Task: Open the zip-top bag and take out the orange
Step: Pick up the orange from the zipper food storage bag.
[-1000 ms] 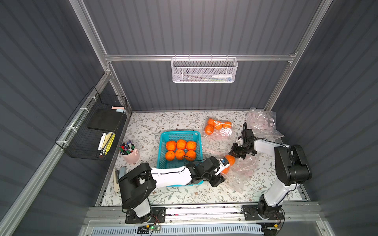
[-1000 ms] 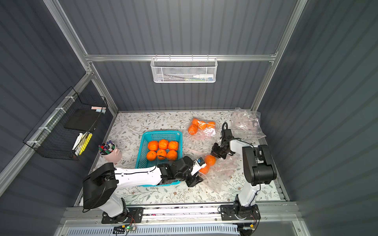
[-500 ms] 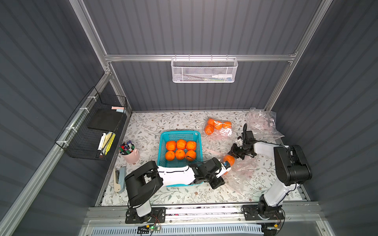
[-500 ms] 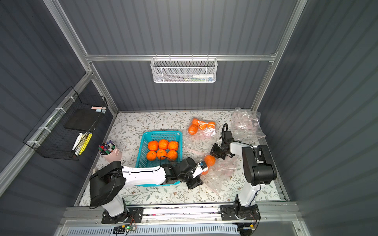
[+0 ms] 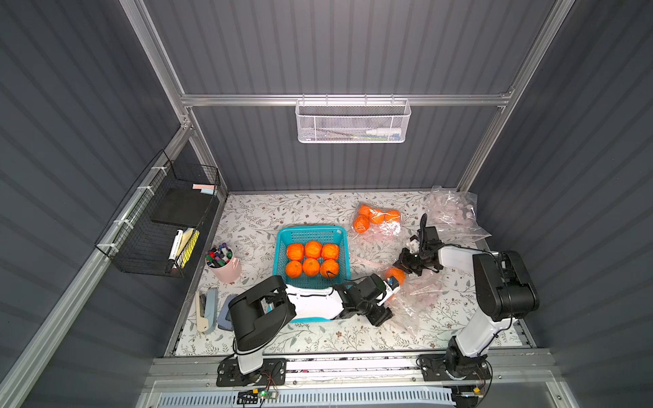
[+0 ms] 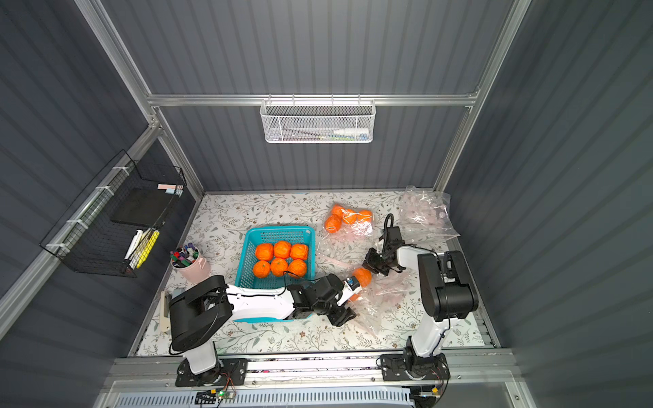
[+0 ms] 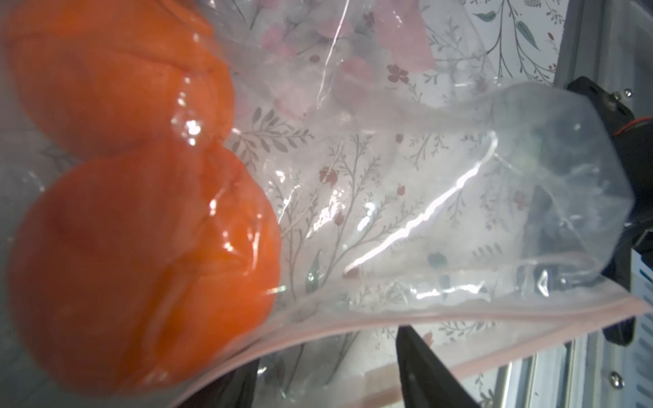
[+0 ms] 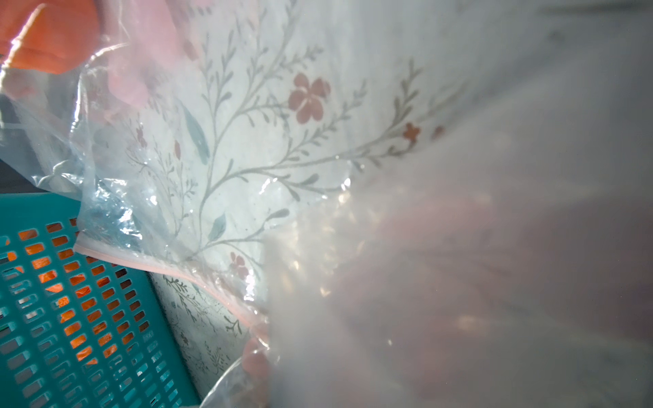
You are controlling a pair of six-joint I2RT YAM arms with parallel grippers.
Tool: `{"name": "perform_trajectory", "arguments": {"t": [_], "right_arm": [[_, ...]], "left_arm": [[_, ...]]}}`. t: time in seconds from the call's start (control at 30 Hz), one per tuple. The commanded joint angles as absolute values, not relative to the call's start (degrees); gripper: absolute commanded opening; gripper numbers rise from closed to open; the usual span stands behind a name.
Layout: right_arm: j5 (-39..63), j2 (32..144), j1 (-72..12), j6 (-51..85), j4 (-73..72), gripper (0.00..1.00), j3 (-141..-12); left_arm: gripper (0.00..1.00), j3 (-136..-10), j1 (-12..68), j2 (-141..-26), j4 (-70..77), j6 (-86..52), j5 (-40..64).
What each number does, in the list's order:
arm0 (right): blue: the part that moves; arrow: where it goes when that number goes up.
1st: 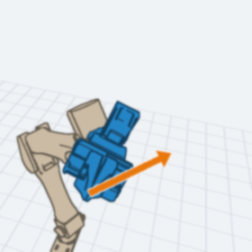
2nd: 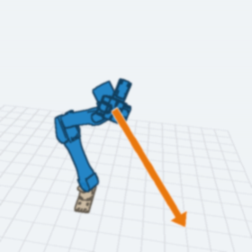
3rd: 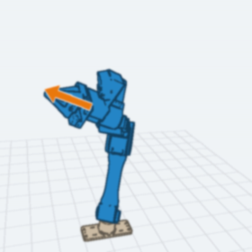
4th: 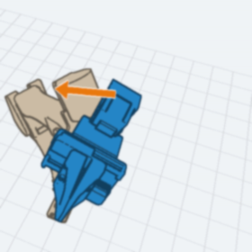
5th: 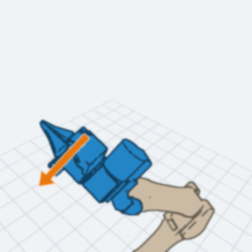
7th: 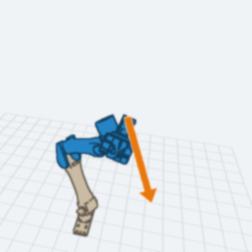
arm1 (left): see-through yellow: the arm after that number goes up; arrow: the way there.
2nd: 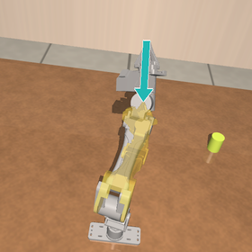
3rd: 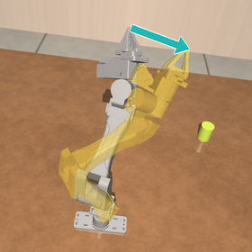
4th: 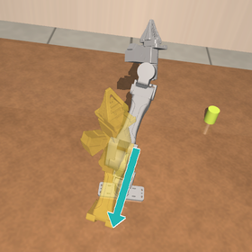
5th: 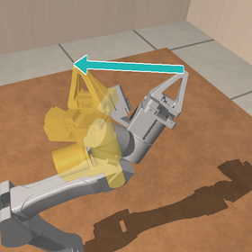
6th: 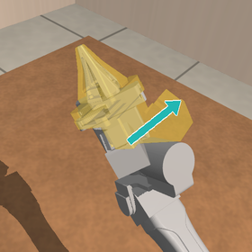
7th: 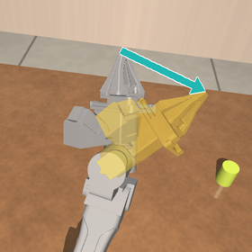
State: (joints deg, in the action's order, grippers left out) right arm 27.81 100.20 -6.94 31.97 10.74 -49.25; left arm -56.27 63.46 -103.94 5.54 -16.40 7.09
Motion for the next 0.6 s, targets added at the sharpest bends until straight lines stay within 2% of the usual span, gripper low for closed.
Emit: {"name": "perform_trajectory", "arguments": {"t": [0.0,0.27,0.57], "right_arm": [[25.66,100.77,-7.28,31.91,14.4,0.08,-47.46],[25.77,100.58,-7.26,31.82,14.65,0.07,-47.99],[25.66,100.3,-7.21,31.66,15.03,0.07,-47.9]], "left_arm": [[0.7,-56.97,63.46,-104.62,7.03,-19.64,1.77],[0.8,-64.68,63.07,-106.76,-4.79,-19.64,-7.41],[0.81,-65.97,61.79,-107.89,-5.76,-21.28,-12.55]]}}
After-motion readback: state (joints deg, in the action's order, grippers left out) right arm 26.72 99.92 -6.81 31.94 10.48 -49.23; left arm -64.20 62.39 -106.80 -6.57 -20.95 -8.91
